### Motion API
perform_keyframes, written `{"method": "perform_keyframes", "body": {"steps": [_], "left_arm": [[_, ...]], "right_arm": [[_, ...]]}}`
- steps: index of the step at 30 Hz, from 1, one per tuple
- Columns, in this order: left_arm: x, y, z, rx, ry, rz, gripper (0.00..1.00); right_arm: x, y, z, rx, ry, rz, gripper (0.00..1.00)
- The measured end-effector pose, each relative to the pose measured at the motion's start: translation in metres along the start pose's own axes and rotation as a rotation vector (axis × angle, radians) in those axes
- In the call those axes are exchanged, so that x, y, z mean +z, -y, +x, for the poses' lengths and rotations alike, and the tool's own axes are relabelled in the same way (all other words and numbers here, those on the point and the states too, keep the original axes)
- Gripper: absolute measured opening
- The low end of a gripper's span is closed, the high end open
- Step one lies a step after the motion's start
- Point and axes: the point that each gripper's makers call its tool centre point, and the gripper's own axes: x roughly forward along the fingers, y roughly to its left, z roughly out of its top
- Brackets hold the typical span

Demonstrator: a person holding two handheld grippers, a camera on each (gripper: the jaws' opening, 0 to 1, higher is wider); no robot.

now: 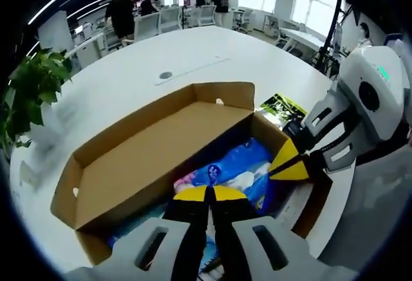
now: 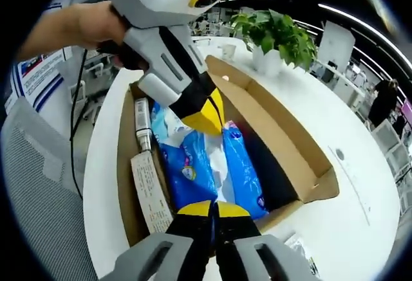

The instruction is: Operate the shoe box by opening the lid, removing the specified soft item, and placing it in the target area until the item is outside and the box remains undamaged.

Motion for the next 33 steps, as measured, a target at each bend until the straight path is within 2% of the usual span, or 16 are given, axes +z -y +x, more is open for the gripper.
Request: {"method": "perform_keyframes", "body": {"steps": [8,20,28,33], "left_arm": [[0.004,0.003,-0.013,0.003,0.024,-0.012,0.00],[0.013,-0.003,-0.030,0.021,0.064,-0.029,0.00],[0.020,-0.004,-0.043,0.036,0.091,-0.031,0.00],[0.026,-0.005,-0.048,0.038,0.102,-0.030,0.00]], "right_arm": [[0.008,-0.001,-0.009,-0.015,0.039,0.005,0.00],[0.029,0.002,-0.025,-0.036,0.101,0.017,0.00],[0.043,0.004,-0.039,-0.035,0.163,0.079,0.00],[0.049,0.003,-0.047,-0.040,0.183,0.082,0.00]]}}
